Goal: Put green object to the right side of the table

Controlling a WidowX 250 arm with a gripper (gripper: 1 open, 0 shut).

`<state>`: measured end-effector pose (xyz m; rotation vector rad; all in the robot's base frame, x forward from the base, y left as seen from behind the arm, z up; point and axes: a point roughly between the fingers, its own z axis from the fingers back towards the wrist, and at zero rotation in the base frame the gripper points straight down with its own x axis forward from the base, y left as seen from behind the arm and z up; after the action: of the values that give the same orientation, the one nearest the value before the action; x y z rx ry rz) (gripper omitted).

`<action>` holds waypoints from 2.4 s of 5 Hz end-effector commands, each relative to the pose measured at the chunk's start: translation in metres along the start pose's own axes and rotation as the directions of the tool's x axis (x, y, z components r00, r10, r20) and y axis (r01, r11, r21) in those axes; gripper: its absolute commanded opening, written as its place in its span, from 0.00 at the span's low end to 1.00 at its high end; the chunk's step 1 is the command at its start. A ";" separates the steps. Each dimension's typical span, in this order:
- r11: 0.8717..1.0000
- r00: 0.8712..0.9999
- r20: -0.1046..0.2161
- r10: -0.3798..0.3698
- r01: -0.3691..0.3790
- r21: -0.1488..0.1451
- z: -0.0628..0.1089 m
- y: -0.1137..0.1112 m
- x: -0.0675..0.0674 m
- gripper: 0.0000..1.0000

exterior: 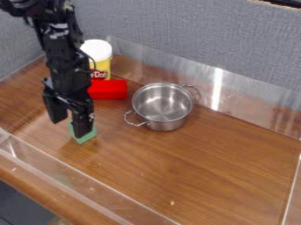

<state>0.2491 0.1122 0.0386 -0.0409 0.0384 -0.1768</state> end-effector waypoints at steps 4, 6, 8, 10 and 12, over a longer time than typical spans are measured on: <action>0.999 0.999 0.049 -0.022 0.023 -0.024 -0.008 -0.002 0.010 0.00; 0.999 0.997 0.070 -0.026 0.028 -0.029 0.002 -0.005 0.007 0.00; 0.999 0.994 0.102 -0.031 0.034 -0.025 0.020 -0.007 0.004 0.00; 0.992 0.978 0.169 -0.121 0.126 -0.020 0.054 -0.057 0.003 0.00; 0.950 0.938 0.181 -0.294 0.308 -0.054 0.049 -0.138 0.018 0.00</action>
<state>0.2412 -0.0277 0.0861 -0.1565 -0.1048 -0.4888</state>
